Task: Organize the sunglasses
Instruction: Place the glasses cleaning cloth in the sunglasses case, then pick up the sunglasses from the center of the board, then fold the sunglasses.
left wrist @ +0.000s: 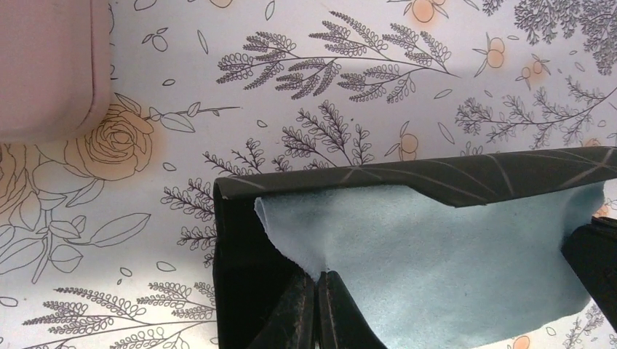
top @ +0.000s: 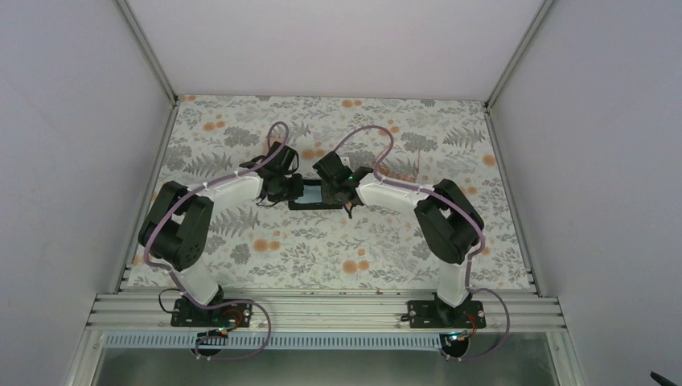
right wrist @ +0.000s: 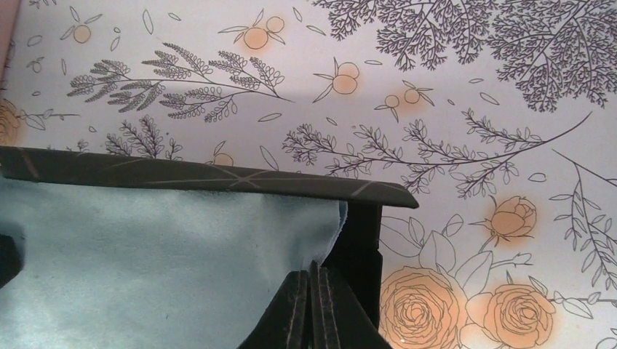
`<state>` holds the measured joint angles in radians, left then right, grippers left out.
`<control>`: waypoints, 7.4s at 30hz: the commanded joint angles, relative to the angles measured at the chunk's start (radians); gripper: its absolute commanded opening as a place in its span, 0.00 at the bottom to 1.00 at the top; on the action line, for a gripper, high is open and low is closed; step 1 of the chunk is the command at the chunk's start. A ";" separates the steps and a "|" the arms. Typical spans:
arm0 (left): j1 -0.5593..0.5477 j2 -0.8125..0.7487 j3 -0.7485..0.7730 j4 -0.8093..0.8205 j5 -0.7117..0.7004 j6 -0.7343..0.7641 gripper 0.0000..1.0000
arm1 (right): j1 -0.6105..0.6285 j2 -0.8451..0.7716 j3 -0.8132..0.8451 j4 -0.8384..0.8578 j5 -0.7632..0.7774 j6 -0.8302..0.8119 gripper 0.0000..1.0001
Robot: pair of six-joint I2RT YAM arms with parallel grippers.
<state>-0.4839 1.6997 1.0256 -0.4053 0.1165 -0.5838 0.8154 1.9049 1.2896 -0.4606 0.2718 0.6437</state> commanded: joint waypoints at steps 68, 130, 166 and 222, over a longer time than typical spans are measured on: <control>-0.081 0.164 0.125 -0.119 -0.182 0.114 0.29 | -0.089 -0.385 -0.318 0.036 0.037 0.111 0.44; -0.012 -0.632 -0.116 0.140 0.173 -0.188 0.73 | -0.606 -0.680 -0.440 0.584 -0.675 -0.257 0.04; -0.232 -0.664 -0.178 0.819 0.270 0.289 0.46 | -0.271 -0.707 -0.235 0.415 -0.887 0.536 0.04; -0.236 -0.619 0.001 0.425 0.597 0.447 0.02 | -0.232 -0.890 -0.436 0.614 -1.229 0.136 0.71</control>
<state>-0.7307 1.0603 0.9897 0.0303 0.7666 -0.1539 0.5621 1.0481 0.8398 0.1654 -0.8417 0.8627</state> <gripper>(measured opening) 0.051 0.709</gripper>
